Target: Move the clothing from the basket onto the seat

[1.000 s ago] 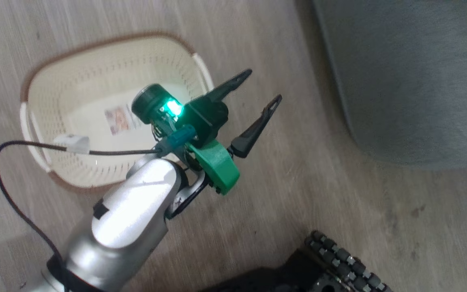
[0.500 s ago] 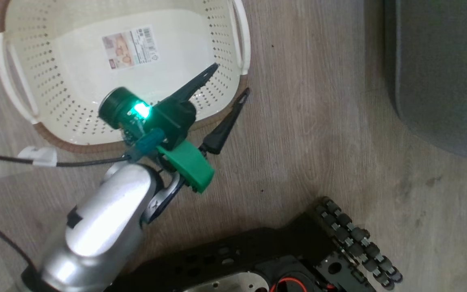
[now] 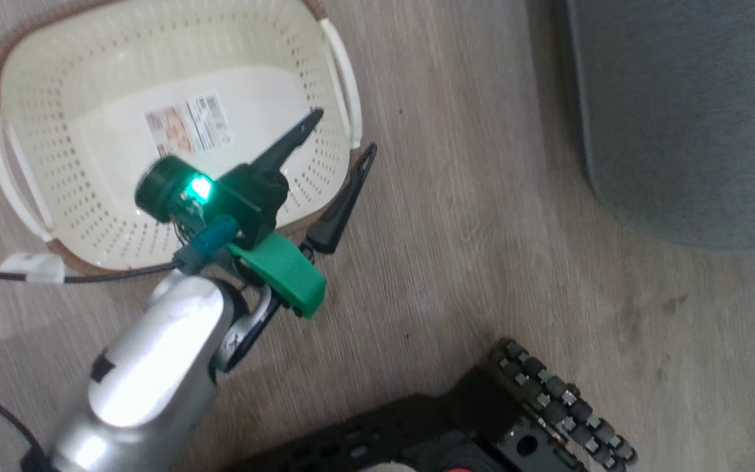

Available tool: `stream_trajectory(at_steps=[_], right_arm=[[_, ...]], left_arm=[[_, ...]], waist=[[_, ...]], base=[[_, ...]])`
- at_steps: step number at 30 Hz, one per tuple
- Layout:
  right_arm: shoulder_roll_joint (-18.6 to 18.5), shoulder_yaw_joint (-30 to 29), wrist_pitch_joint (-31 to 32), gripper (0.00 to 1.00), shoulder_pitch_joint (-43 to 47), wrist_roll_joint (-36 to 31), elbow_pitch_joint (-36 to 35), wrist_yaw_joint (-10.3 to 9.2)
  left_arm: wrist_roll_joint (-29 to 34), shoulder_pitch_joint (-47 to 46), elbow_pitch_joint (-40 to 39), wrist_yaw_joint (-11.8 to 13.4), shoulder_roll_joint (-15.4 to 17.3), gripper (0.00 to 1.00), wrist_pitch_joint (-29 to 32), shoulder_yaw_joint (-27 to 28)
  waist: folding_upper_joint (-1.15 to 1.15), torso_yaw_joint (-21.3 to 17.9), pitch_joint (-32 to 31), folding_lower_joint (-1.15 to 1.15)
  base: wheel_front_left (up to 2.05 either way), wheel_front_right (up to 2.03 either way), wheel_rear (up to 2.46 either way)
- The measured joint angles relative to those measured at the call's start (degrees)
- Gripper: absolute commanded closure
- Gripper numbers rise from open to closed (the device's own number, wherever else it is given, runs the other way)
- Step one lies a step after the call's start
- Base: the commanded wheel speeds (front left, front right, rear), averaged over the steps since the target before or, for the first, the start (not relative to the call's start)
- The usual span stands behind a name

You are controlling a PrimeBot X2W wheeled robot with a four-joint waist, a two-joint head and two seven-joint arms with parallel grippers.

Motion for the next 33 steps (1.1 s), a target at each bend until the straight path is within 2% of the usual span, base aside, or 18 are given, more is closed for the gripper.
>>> stream_trajectory(at_steps=[8, 13, 16, 22, 26, 28, 33], right_arm=[[-0.1, 14.7, 0.0, 0.00, 15.9, 9.7, -8.9, 0.00], [-0.5, 20.2, 0.2, 0.00, 26.9, 16.7, -14.7, 0.00], [-1.3, 19.9, 1.2, 0.00, 32.7, 19.1, -18.0, 0.00], [-1.3, 14.2, 4.7, 0.00, 42.0, 20.9, -22.5, 0.00], [0.7, 12.0, 6.9, 0.00, 48.3, 19.1, -24.1, 0.00], [3.1, 11.9, 7.4, 0.00, 51.1, 18.3, -25.0, 0.00], [4.9, 12.9, 8.3, 0.00, 53.3, 16.8, -25.9, 0.00]], left_arm=[[-4.3, 4.9, 4.9, 0.0, -3.0, 0.00, -4.0, 0.2], [-6.4, 8.5, 7.7, 0.4, -4.2, 0.00, -6.1, 1.1], [-7.2, 10.5, 8.5, 0.5, -5.0, 0.00, -7.0, 1.3], [-8.1, 12.8, 9.1, 1.0, -5.8, 0.00, -7.7, 1.8], [-8.2, 13.6, 9.6, 1.0, -6.6, 0.00, -7.8, 1.8], [-8.2, 14.0, 10.0, 1.0, -6.9, 0.00, -7.8, 1.9], [-8.2, 14.0, 10.3, 0.9, -7.1, 0.00, -8.2, 1.9]], waist=[[0.01, -0.3, -9.9, 0.00], [0.01, 0.3, -17.1, 0.00], [0.01, 1.0, -21.1, -0.01], [0.01, 2.7, -26.6, -0.01], [0.01, 3.3, -28.4, -0.01], [0.01, 3.1, -29.2, -0.01], [0.01, 2.9, -29.9, 0.00]], base=[[0.00, 0.00, 0.00], [0.00, 0.00, 0.00], [0.00, 0.00, 0.00], [0.00, 0.00, 0.00], [0.00, 0.00, 0.00], [0.00, 0.00, 0.00], [0.00, 0.00, 0.00]])
